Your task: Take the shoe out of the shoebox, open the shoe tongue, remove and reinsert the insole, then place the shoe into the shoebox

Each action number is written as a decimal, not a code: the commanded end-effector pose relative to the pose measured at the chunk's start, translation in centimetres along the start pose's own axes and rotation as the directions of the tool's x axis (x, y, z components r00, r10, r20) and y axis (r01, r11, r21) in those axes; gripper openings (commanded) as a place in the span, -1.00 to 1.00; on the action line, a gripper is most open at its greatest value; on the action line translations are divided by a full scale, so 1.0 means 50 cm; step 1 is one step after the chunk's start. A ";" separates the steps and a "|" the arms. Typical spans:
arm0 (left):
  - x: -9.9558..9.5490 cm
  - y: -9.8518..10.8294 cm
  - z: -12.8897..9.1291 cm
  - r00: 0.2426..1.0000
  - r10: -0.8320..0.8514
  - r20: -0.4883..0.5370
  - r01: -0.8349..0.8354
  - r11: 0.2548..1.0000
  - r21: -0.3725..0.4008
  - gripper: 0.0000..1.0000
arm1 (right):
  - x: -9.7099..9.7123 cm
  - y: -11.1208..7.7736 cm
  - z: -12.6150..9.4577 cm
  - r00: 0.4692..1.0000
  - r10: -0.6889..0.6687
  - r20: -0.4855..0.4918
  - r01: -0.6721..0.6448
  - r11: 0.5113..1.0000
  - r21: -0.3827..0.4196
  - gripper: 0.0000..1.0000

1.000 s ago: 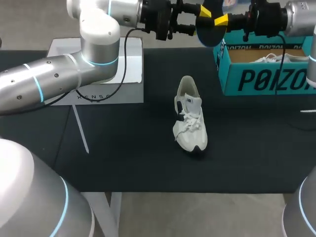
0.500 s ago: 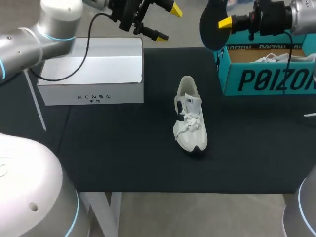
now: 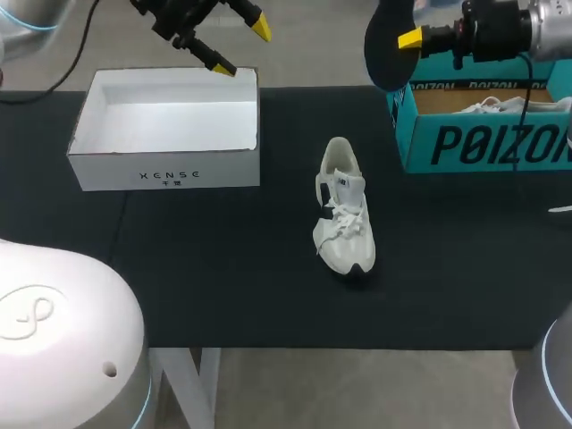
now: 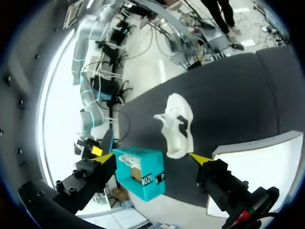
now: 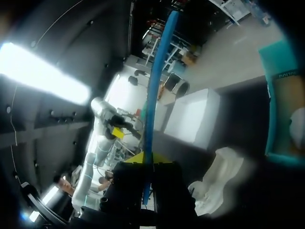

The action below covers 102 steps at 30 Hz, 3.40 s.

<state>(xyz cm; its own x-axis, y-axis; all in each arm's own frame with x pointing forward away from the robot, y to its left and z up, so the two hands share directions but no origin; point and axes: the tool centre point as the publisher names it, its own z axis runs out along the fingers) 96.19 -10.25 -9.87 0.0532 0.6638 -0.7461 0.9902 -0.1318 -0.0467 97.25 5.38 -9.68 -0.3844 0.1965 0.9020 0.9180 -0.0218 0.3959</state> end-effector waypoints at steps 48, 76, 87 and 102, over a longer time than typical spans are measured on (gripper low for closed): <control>0.111 -0.116 0.036 0.994 -0.109 0.019 0.110 0.948 -0.297 1.00 | -0.003 -0.003 0.005 0.975 -0.203 0.093 0.209 0.977 -0.053 -1.00; 0.111 -0.116 0.036 0.994 -0.109 0.019 0.110 0.948 -0.297 1.00 | -0.079 0.009 0.044 0.825 -0.529 0.200 0.506 0.848 0.157 -1.00; 0.111 -0.116 0.036 0.994 -0.109 0.019 0.110 0.948 -0.297 1.00 | -0.161 -0.003 0.106 0.821 -0.541 0.182 0.522 0.840 0.147 -1.00; 0.111 -0.116 0.036 0.994 -0.109 0.019 0.110 0.948 -0.297 1.00 | -0.248 -0.071 0.152 0.849 -0.505 0.157 0.483 0.861 0.158 -1.00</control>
<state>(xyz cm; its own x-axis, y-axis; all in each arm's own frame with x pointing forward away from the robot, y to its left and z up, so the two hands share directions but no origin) 90.57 -7.12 -14.97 -0.0579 0.6581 -0.7507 0.9837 0.1659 0.0696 99.91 10.36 -23.19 -0.7817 0.3169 0.5372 0.6145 0.2441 0.7502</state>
